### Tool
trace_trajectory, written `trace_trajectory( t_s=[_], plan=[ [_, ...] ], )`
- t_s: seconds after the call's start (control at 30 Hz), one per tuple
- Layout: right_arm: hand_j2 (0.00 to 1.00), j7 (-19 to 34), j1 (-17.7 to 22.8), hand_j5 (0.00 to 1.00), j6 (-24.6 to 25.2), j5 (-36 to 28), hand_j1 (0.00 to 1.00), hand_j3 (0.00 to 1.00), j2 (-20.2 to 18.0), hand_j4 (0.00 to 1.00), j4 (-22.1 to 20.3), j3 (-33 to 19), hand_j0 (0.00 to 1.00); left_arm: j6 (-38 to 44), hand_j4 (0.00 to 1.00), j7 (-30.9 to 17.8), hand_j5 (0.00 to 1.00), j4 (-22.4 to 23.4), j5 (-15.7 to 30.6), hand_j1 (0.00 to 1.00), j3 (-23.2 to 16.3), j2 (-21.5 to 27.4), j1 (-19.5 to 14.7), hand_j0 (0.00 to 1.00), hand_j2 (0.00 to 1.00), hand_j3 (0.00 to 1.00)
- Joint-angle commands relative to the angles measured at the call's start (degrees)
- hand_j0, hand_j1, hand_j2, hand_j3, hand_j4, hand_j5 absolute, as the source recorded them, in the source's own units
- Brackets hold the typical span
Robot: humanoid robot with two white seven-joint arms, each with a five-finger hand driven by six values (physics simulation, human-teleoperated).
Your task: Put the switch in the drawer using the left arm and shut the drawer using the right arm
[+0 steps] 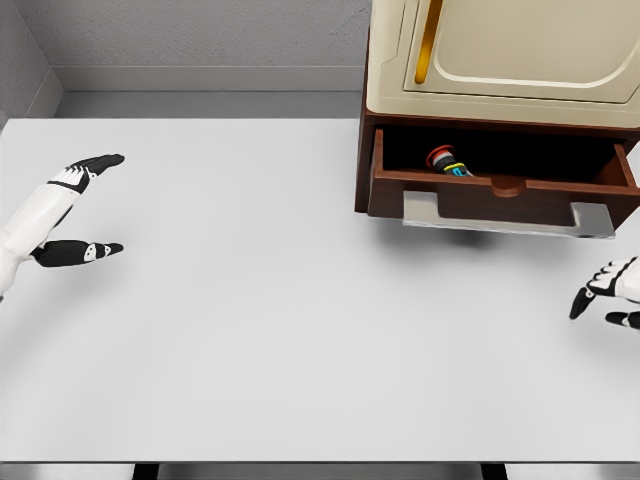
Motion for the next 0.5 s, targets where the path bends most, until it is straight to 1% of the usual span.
trace_trajectory(
  t_s=[0.0,0.03,0.07,0.1,0.2,0.3,0.4,0.47],
  plan=[
    [0.56,0.1,-0.1,0.56,0.0,-0.2,0.56,0.56,1.3,0.56,-0.1,-0.3,0.56,0.1,1.0,0.0,1.0,0.0,0.4,1.0,0.0,0.1,0.0,1.0,1.0,1.0],
    [0.55,0.1,-0.8,0.55,0.0,-0.2,0.55,0.55,2.6,0.55,-0.1,-0.3,0.55,0.1,1.0,0.0,1.0,0.0,0.4,1.0,0.0,0.1,0.0,1.0,1.0,1.0],
    [0.54,0.1,-1.7,0.54,0.0,-0.1,0.54,0.54,4.6,0.54,-0.1,-0.2,0.54,0.1,1.0,0.0,1.0,0.0,0.4,1.0,0.0,0.1,0.0,1.0,1.0,1.0],
    [0.53,0.1,-2.1,0.53,0.0,-0.1,0.53,0.53,5.5,0.53,-0.1,-0.2,0.53,0.1,1.0,0.0,1.0,0.0,0.4,1.0,0.0,0.1,0.0,1.0,1.0,1.0],
    [0.52,-0.2,-2.1,0.52,0.0,-0.4,0.52,0.52,6.5,0.52,0.0,-0.2,0.52,0.1,1.0,0.0,1.0,0.0,0.4,1.0,0.0,0.1,0.0,1.0,1.0,1.0],
    [0.54,-0.6,-2.4,0.54,0.0,-0.9,0.54,0.54,7.6,0.54,0.1,-0.4,0.54,0.1,1.0,0.0,1.0,0.0,0.4,1.0,0.0,0.1,0.0,1.0,1.0,1.0],
    [0.55,-0.6,-3.9,0.55,0.0,-1.1,0.55,0.55,10.1,0.55,0.1,-0.4,0.55,0.1,1.0,0.0,1.0,0.0,0.4,1.0,0.0,0.1,0.0,1.0,1.0,1.0],
    [0.55,-0.6,-4.3,0.55,0.0,-1.7,0.55,0.55,11.9,0.55,0.1,-1.2,0.55,0.1,1.0,0.0,1.0,0.0,0.4,1.0,0.0,0.1,0.0,1.0,1.0,1.0]
  ],
)
